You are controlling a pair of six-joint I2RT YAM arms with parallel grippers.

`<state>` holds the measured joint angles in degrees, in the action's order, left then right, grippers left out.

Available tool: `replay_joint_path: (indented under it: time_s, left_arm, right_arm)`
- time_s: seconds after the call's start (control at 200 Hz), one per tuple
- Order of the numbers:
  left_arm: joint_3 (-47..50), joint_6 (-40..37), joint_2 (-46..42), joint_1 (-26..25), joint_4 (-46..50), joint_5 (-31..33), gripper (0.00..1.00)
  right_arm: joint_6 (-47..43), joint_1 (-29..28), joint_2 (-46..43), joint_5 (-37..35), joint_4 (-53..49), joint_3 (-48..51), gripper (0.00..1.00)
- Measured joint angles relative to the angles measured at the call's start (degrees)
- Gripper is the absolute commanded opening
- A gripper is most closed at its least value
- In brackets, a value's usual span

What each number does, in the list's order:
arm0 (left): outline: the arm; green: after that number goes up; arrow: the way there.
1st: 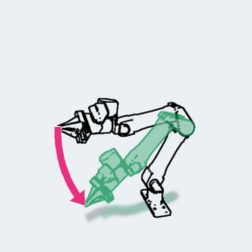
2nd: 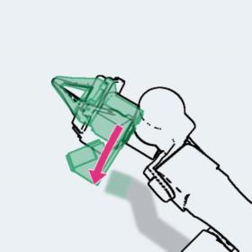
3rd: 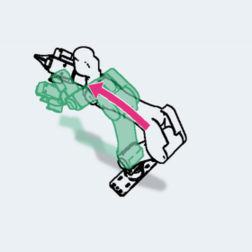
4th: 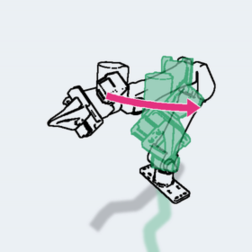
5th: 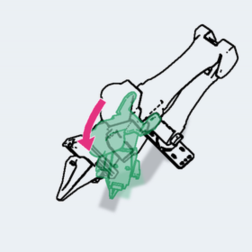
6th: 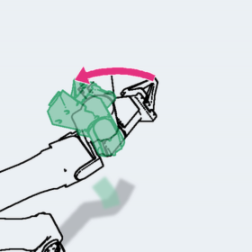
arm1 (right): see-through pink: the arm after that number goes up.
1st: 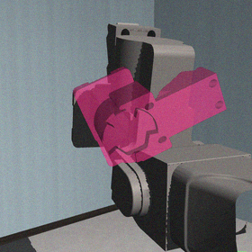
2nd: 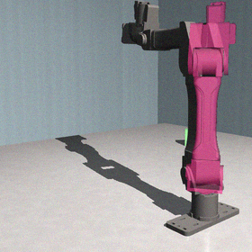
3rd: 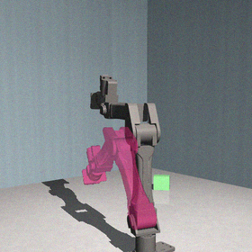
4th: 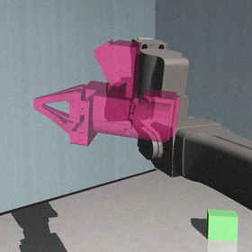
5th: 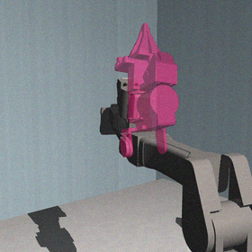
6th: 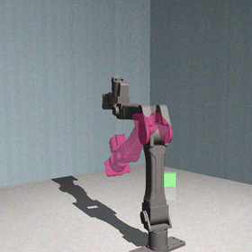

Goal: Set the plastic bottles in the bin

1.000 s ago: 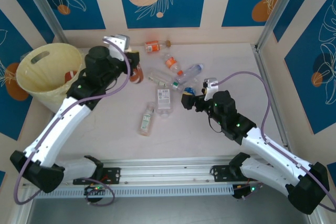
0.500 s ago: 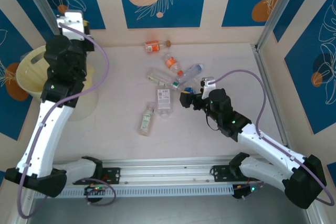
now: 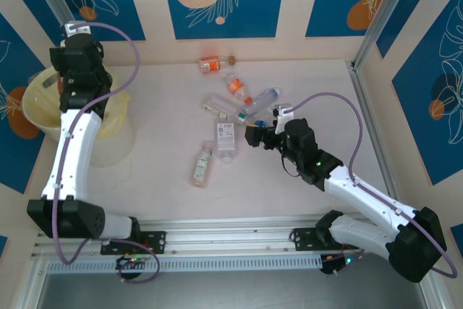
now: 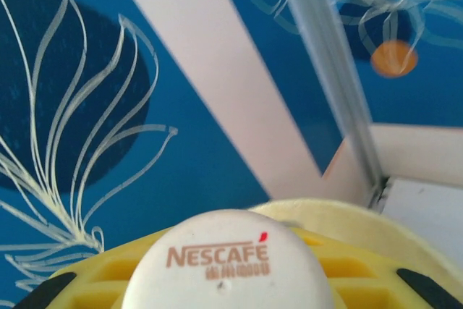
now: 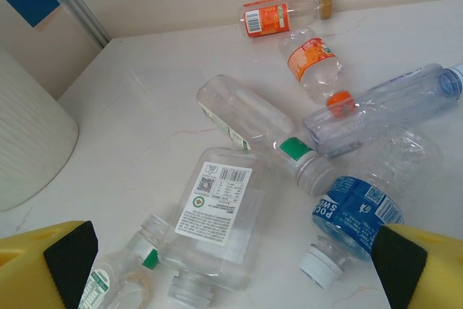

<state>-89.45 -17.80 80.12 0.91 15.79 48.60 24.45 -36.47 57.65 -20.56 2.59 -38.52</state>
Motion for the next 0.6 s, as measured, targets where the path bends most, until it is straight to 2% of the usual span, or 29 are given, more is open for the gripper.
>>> replay_joint_path:
  time_s: [0.17,0.385,0.535,0.6]
  left_arm:
    - [0.5,6.9,4.8,5.2,8.3,1.4,0.00]
    - [2.6,10.4,8.9,7.7,13.9,6.6,0.00]
    - [2.5,10.2,14.0,8.5,15.6,10.2,0.20]
    - [2.2,10.3,15.6,8.7,17.0,10.6,0.33]
  right_arm:
    - [0.3,0.1,0.0,0.0,-0.2,0.0,0.99]
    - [0.6,0.1,0.0,0.0,-0.3,0.0,1.00]
    - [0.6,0.1,0.0,0.0,-0.3,0.0,1.00]
    - [0.6,0.1,0.0,0.0,-0.3,0.0,1.00]
